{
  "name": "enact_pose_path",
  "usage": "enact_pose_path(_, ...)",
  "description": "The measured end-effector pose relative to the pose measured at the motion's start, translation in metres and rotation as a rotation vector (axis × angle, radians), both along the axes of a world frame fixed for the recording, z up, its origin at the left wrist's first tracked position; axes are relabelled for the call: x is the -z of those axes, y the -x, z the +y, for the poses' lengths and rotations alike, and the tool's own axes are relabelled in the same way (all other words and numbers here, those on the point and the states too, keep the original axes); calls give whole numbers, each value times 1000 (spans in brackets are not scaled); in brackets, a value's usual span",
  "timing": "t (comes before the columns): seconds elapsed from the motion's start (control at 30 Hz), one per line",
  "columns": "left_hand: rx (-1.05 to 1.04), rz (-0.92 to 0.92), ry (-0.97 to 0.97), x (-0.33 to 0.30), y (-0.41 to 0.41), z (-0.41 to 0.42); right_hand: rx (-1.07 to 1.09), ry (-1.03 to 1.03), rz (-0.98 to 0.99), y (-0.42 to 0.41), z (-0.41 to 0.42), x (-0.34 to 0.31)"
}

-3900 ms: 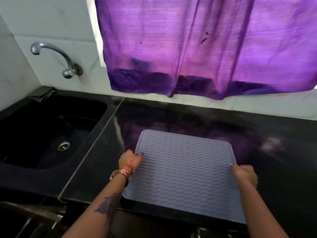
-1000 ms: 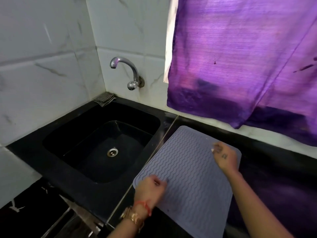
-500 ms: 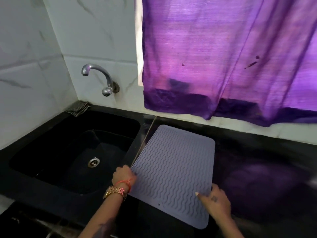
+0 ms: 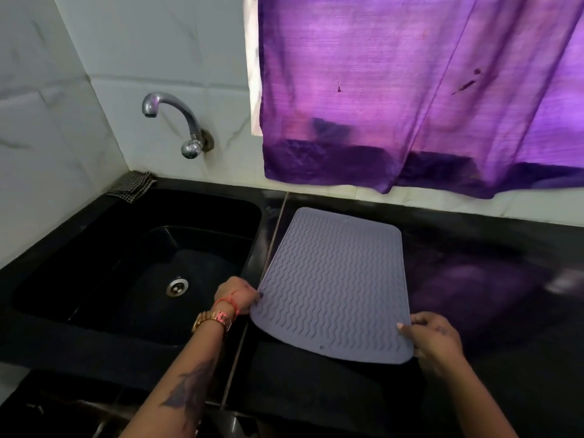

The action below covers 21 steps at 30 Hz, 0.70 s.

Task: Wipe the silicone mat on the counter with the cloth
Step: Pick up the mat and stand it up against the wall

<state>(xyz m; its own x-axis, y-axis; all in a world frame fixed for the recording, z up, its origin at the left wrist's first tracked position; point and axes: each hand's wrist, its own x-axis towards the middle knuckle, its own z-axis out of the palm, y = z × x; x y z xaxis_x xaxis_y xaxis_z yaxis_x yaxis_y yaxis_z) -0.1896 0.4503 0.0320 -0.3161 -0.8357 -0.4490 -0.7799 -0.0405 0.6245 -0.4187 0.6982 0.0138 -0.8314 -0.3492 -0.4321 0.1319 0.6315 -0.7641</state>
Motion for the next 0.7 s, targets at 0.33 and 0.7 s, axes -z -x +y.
enact_pose_path(0.33,14,255,-267,-12,-6,-15,50,32,14,19,1,-33)
enact_pose_path(0.7,203,-121,-264,0,5,-14,-185,-321,-264,29,-2,-17)
